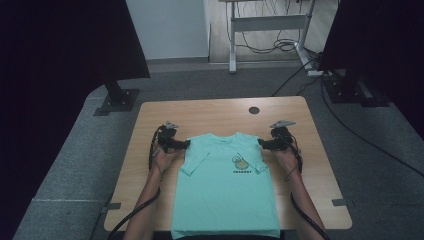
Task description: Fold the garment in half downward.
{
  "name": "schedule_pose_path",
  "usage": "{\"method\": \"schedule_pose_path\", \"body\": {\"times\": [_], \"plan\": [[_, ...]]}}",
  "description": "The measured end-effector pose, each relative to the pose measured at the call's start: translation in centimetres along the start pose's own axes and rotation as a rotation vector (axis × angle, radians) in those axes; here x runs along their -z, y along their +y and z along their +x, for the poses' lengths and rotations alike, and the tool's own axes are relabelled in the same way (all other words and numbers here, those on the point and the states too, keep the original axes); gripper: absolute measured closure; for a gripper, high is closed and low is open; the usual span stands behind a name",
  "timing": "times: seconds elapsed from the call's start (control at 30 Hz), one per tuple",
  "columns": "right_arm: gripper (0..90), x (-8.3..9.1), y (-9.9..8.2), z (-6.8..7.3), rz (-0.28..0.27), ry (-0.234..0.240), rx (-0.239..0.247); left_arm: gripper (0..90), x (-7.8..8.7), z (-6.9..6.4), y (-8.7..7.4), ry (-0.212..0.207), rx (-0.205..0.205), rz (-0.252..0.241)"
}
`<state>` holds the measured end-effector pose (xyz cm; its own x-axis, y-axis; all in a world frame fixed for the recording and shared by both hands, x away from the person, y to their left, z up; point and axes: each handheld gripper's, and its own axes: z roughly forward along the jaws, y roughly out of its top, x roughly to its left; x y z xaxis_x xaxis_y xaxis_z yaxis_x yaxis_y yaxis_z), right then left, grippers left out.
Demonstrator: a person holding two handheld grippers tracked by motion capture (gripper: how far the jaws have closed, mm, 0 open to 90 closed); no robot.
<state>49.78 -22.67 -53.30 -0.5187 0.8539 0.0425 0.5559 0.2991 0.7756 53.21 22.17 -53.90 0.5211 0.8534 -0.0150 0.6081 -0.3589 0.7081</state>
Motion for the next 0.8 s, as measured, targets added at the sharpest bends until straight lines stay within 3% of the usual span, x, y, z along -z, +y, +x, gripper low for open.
{"method": "schedule_pose_path", "body": {"times": [0.2,0.47,0.6,0.73,0.8], "plan": [[28.3,-1.0,0.5,0.4,0.026,0.012,0.036,4.4,0.0,0.0,0.0,-0.001,0.0,-0.001],[33.8,-1.9,0.6,0.3,0.053,0.023,0.04,4.7,0.0,0.0,0.0,-0.002,0.0,-0.001],[37.9,-2.1,0.4,0.1,0.05,0.057,0.005,4.8,0.0,0.0,0.0,-0.001,-0.001,-0.001],[52.2,-1.9,0.1,0.3,0.036,0.062,0.036,6.8,0.1,-0.1,-0.1,-0.007,-0.008,-0.01],[59.1,-1.8,0.0,0.6,0.028,0.069,0.04,14.4,0.3,-0.2,-0.1,-0.024,-0.022,-0.028]]}}
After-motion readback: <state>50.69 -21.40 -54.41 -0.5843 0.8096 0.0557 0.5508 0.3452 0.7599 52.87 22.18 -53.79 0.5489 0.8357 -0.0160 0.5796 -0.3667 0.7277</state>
